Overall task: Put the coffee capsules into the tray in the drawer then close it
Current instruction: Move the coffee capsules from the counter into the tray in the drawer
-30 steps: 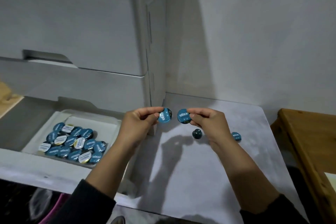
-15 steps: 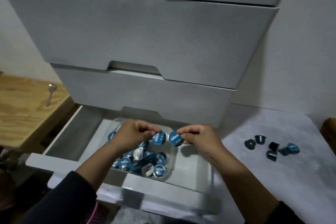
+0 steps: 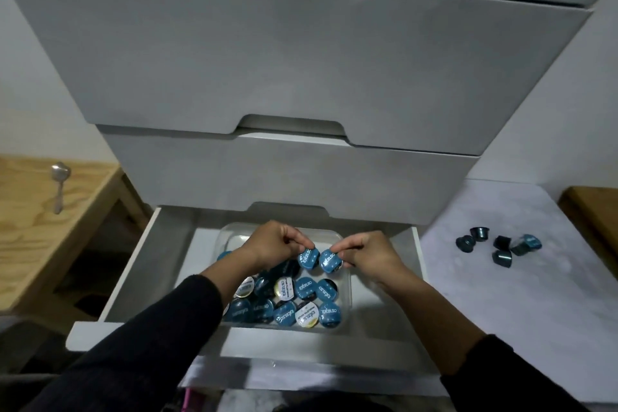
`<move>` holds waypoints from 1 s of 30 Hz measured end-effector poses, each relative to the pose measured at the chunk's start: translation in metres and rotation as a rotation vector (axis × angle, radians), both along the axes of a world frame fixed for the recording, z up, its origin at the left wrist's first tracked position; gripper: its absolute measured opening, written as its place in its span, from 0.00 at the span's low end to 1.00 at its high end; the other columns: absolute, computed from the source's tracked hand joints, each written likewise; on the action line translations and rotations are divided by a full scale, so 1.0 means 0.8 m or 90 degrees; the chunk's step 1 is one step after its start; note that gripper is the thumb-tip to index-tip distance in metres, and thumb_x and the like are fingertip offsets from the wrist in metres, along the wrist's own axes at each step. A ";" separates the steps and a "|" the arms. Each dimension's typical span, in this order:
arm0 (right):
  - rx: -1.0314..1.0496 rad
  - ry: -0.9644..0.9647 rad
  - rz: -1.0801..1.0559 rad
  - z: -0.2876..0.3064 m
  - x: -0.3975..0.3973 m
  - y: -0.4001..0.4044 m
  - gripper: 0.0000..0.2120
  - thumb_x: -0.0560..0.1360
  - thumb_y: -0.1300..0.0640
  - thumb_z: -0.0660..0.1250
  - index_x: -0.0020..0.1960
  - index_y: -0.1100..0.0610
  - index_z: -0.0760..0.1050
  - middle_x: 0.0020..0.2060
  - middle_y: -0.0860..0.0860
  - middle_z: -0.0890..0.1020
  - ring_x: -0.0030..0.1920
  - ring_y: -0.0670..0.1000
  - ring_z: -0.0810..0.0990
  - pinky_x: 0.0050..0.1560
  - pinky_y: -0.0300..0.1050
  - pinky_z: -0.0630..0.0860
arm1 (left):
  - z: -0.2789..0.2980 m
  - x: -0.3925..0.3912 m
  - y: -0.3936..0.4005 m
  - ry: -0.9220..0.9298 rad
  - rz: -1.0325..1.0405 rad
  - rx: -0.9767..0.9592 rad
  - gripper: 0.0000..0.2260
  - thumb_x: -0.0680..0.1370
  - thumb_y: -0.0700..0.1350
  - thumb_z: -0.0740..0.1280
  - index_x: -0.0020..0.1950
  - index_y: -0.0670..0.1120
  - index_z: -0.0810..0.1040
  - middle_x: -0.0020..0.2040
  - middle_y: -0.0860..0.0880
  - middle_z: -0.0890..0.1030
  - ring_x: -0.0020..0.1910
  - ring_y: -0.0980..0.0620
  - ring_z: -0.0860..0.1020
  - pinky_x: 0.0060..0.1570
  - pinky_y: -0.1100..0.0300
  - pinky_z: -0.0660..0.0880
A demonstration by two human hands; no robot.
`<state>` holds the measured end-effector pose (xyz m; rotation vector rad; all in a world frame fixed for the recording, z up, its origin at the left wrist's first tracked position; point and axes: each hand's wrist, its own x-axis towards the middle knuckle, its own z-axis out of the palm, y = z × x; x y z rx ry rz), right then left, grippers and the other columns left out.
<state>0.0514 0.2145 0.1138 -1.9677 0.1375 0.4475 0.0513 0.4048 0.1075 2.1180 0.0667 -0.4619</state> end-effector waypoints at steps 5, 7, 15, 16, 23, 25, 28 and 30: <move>-0.047 0.001 0.010 -0.010 0.007 -0.005 0.09 0.73 0.69 0.65 0.42 0.58 0.82 0.42 0.54 0.84 0.42 0.48 0.81 0.41 0.35 0.78 | -0.016 0.013 0.000 0.007 -0.025 -0.001 0.06 0.75 0.40 0.67 0.47 0.49 0.83 0.47 0.51 0.84 0.48 0.55 0.80 0.53 0.60 0.76; -0.055 0.006 0.008 -0.015 0.010 -0.005 0.11 0.73 0.69 0.65 0.41 0.57 0.83 0.43 0.56 0.84 0.41 0.49 0.81 0.41 0.37 0.78 | -0.022 0.019 -0.001 0.009 -0.044 0.002 0.06 0.75 0.40 0.67 0.47 0.49 0.83 0.46 0.52 0.83 0.48 0.55 0.80 0.54 0.60 0.75; -0.111 -0.011 0.039 -0.024 0.019 -0.001 0.09 0.73 0.68 0.66 0.40 0.57 0.82 0.39 0.53 0.83 0.40 0.47 0.81 0.39 0.34 0.77 | -0.038 0.034 0.001 0.031 -0.069 0.015 0.07 0.75 0.41 0.68 0.44 0.51 0.84 0.47 0.51 0.85 0.49 0.55 0.81 0.51 0.63 0.75; -0.117 -0.013 0.041 -0.025 0.021 0.000 0.09 0.72 0.67 0.67 0.40 0.56 0.82 0.39 0.53 0.84 0.41 0.48 0.81 0.41 0.35 0.78 | -0.040 0.036 0.003 0.034 -0.072 0.016 0.07 0.75 0.41 0.68 0.45 0.51 0.84 0.48 0.51 0.85 0.48 0.55 0.81 0.50 0.64 0.75; -0.194 -0.058 0.103 -0.036 0.032 0.009 0.09 0.72 0.68 0.66 0.42 0.58 0.83 0.41 0.54 0.85 0.37 0.45 0.79 0.38 0.31 0.75 | -0.046 0.047 0.006 0.052 -0.096 0.040 0.06 0.75 0.41 0.68 0.45 0.50 0.84 0.48 0.51 0.85 0.49 0.55 0.81 0.47 0.65 0.75; -0.211 -0.070 0.120 -0.039 0.033 0.012 0.09 0.72 0.68 0.66 0.42 0.59 0.84 0.42 0.55 0.85 0.38 0.46 0.80 0.42 0.34 0.76 | -0.048 0.050 0.005 0.055 -0.099 0.046 0.07 0.75 0.40 0.67 0.45 0.51 0.84 0.49 0.51 0.85 0.49 0.55 0.81 0.46 0.66 0.75; -0.250 -0.094 0.153 -0.041 0.035 0.015 0.09 0.73 0.67 0.66 0.43 0.59 0.84 0.43 0.54 0.85 0.42 0.48 0.81 0.50 0.37 0.77 | -0.052 0.053 0.004 0.056 -0.109 0.057 0.08 0.75 0.40 0.68 0.43 0.52 0.84 0.49 0.51 0.84 0.49 0.55 0.81 0.47 0.64 0.76; -0.265 -0.101 0.169 -0.042 0.036 0.015 0.10 0.72 0.68 0.65 0.44 0.59 0.84 0.44 0.54 0.85 0.44 0.49 0.82 0.50 0.36 0.76 | -0.053 0.055 0.003 0.056 -0.113 0.066 0.07 0.74 0.40 0.68 0.44 0.51 0.84 0.49 0.51 0.84 0.48 0.55 0.81 0.48 0.64 0.75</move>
